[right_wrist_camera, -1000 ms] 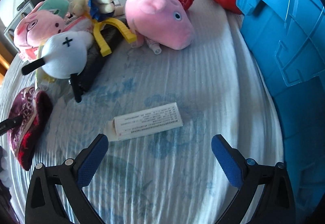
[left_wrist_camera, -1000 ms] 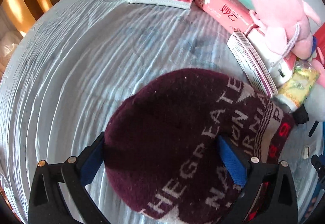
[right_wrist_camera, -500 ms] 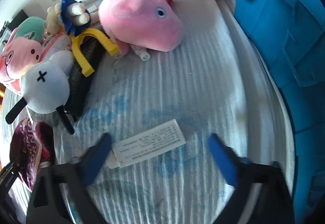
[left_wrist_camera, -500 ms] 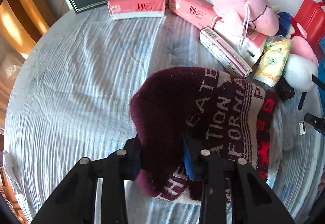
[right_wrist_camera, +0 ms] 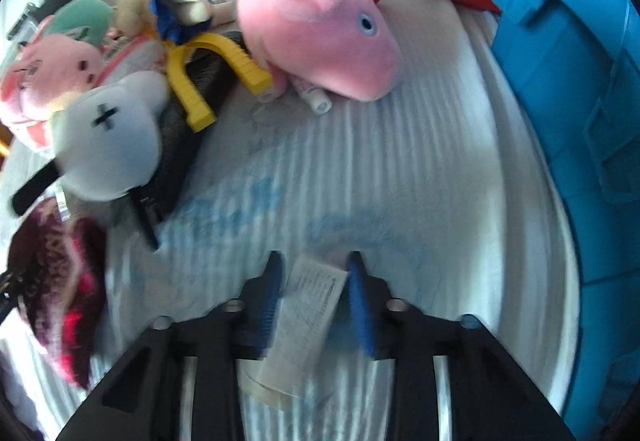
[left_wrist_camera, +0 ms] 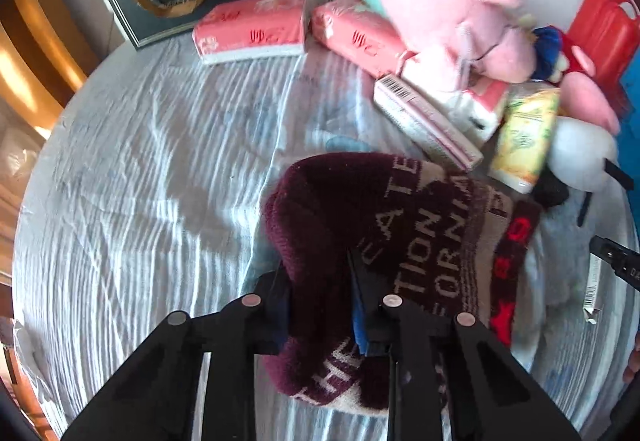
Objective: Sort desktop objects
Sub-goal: 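Grasp the maroon beanie with the left gripper while the right gripper grasps the white tube, then carry beanie and tube to the blue bin and release both grippers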
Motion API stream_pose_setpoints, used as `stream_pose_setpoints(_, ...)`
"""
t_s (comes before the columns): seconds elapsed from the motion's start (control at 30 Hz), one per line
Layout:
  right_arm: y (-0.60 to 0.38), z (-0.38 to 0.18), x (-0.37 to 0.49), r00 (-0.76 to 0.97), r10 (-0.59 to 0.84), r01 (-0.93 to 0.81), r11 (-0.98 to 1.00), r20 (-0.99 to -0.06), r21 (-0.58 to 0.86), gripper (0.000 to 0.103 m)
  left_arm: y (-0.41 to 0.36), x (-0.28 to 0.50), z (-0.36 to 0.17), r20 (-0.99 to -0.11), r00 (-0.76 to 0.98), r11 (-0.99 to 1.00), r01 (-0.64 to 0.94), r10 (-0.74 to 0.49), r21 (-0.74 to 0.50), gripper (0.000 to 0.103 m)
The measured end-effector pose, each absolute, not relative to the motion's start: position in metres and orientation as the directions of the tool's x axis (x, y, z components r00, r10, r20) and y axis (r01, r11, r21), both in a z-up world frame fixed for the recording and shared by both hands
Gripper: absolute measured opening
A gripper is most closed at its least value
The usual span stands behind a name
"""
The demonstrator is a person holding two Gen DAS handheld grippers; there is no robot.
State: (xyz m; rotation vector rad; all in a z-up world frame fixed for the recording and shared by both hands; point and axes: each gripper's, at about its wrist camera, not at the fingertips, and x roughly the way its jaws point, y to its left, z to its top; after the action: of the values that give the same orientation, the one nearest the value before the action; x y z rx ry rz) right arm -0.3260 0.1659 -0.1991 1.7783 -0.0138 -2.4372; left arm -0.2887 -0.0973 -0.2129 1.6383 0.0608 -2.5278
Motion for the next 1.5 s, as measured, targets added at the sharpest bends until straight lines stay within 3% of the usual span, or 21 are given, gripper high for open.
stream_pose_setpoints(0.37, 0.161, -0.123, -0.256, -0.427, -0.182, 0.206, -0.973, -0.886, 0.1, 0.028, -0.085, -0.221, -0.117, -0.792, -0.607, -0.993, 0.118, -0.069, -0.004, 0.021)
stream_pose_setpoints(0.43, 0.16, -0.11, -0.254, -0.465, -0.204, 0.231, -0.967, -0.861, 0.105, 0.028, -0.079, -0.205, -0.094, -0.761, -0.644, -0.994, 0.113, -0.079, 0.008, 0.02)
stream_pose_setpoints(0.5, 0.17, -0.114, -0.247, -0.504, -0.228, 0.256, -0.961, -0.833, 0.107, 0.028, -0.073, -0.197, -0.079, -0.73, -0.679, -0.995, 0.104, -0.08, 0.013, 0.012)
stream_pose_setpoints(0.87, 0.162, -0.014, -0.159, -0.696, -0.256, 0.292, -0.955, -0.671, 0.062, 0.028, -0.007, -0.135, -0.002, -0.609, -0.793, -0.998, -0.035, -0.004, 0.052, 0.011)
stream_pose_setpoints(1.13, 0.241, 0.077, -0.108, -0.828, -0.181, 0.165, -0.983, -0.53, 0.078, 0.028, 0.105, -0.116, 0.098, -0.408, -0.896, -0.969, -0.23, 0.174, 0.091, 0.011)
stream_pose_setpoints(1.3, 0.307, 0.136, -0.072, -0.9, -0.051, 0.029, -0.998, -0.432, 0.058, 0.028, 0.189, -0.097, 0.176, -0.254, -0.91, -0.927, -0.362, 0.328, 0.099, 0.011)
stream_pose_setpoints(1.5, 0.389, 0.16, -0.056, -0.896, 0.141, -0.16, -0.987, -0.422, 0.01, 0.028, 0.294, -0.084, 0.209, -0.236, -0.845, -0.854, -0.512, 0.481, 0.092, 0.011)
